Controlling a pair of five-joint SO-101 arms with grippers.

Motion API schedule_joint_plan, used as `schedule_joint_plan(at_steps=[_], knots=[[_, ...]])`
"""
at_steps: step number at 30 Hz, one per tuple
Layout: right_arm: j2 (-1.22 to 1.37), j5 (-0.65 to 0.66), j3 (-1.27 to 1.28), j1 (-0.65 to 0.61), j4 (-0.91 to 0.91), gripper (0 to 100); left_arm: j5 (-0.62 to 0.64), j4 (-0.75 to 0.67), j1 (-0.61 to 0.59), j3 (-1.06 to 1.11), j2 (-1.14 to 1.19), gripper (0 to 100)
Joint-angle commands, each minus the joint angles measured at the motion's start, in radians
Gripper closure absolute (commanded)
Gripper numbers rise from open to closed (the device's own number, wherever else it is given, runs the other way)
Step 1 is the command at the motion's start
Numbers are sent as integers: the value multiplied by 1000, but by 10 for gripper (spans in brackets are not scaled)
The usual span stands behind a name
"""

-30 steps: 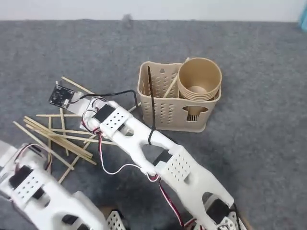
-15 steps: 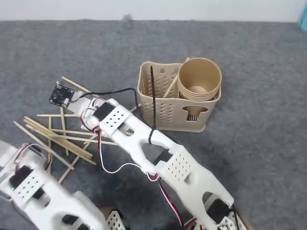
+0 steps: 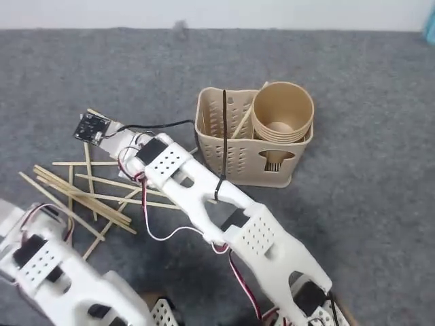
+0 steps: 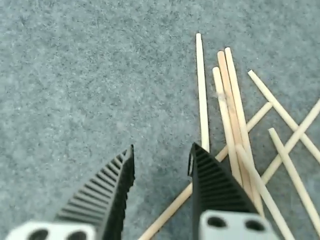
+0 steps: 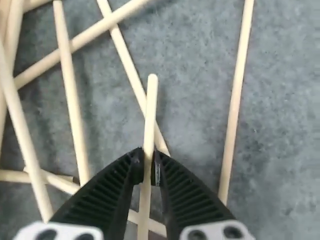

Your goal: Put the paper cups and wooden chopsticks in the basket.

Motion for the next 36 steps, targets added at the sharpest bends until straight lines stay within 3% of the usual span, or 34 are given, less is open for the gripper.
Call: schedule_joint_plan(at_steps=[1,7,13,24,31,36], knots=[[-173,3,-94,33,58,991,6,-18,18,-35,2,833],[-361,-86,-118,47,209,991,6,-21,31,-25,-3,833],[-527,-92,-117,44,311,991,-17,-23,48,-24,-3,833],[-871,-175,-103,-41,435,991,-35,-23,57,-22,-2,833],[-1064,-169,72,-27,374,990,-35,-23,57,-22,-2,833],[-1320,-158,384,-56,188,990,-35,-23,57,-22,-2,833]])
